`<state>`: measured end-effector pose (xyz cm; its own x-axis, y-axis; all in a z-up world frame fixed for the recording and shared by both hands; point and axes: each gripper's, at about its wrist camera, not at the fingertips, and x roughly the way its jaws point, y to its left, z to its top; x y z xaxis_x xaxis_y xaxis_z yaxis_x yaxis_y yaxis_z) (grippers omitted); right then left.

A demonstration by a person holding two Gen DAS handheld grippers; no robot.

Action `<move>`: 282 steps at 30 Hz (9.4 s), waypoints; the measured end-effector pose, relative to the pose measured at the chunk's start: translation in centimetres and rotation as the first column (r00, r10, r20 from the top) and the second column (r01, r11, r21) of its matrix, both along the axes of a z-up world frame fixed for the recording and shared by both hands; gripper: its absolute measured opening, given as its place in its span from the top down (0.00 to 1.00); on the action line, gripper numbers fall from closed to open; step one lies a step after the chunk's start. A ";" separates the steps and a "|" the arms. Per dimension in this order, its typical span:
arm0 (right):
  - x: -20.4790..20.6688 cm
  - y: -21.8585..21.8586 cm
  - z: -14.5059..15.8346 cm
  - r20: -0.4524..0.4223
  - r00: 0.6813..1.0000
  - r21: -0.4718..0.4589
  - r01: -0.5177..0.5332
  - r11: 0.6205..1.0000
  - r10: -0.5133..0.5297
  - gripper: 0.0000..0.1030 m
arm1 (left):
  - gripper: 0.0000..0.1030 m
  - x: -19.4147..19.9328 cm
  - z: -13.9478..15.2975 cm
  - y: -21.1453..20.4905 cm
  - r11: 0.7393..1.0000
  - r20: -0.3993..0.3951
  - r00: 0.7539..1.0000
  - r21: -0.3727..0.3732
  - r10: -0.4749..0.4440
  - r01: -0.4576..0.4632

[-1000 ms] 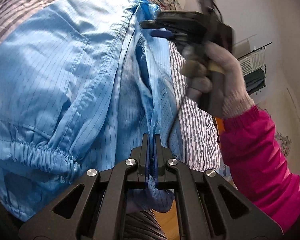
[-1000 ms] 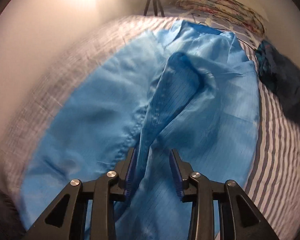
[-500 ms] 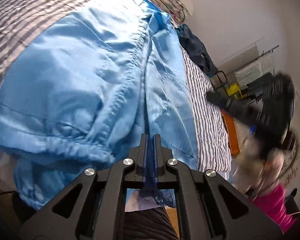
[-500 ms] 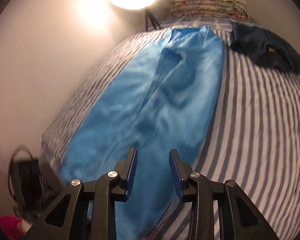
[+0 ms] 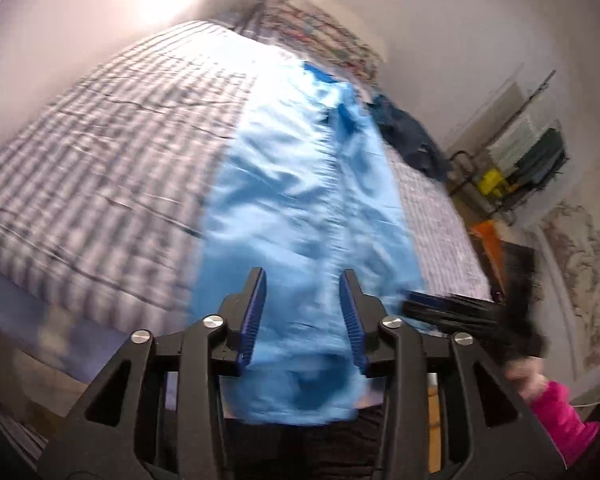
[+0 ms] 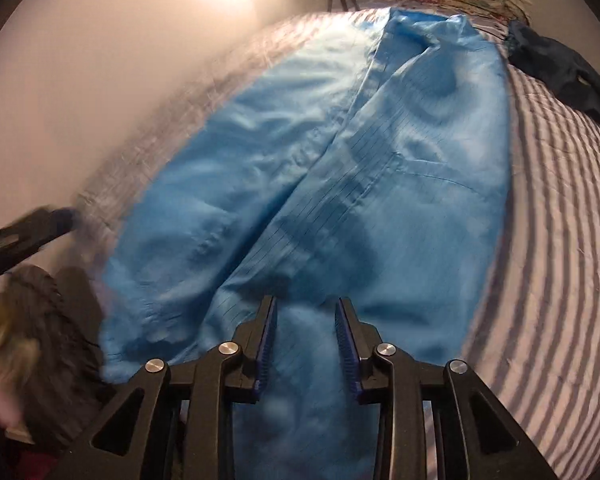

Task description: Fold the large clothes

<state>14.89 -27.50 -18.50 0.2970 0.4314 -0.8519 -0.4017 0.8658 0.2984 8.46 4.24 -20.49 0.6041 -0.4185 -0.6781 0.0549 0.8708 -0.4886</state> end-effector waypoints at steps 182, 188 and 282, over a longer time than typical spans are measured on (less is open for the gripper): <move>45.2 -12.7 -4.2 -0.040 0.939 0.179 0.342 0.922 -0.341 0.94 | 0.97 59.6 -8.5 -4.3 0.996 -0.149 0.985 -0.047 -0.081 0.075; 44.0 -11.9 -1.5 0.043 0.948 0.199 0.301 0.932 -0.315 0.98 | 0.98 57.7 -6.0 -3.8 0.988 -0.072 0.993 -0.128 -0.099 0.089; 6.0 -16.2 6.2 0.005 0.971 0.333 0.225 0.916 -0.241 0.38 | 0.47 17.5 -2.6 6.6 0.981 -0.122 0.981 -0.146 -0.149 0.130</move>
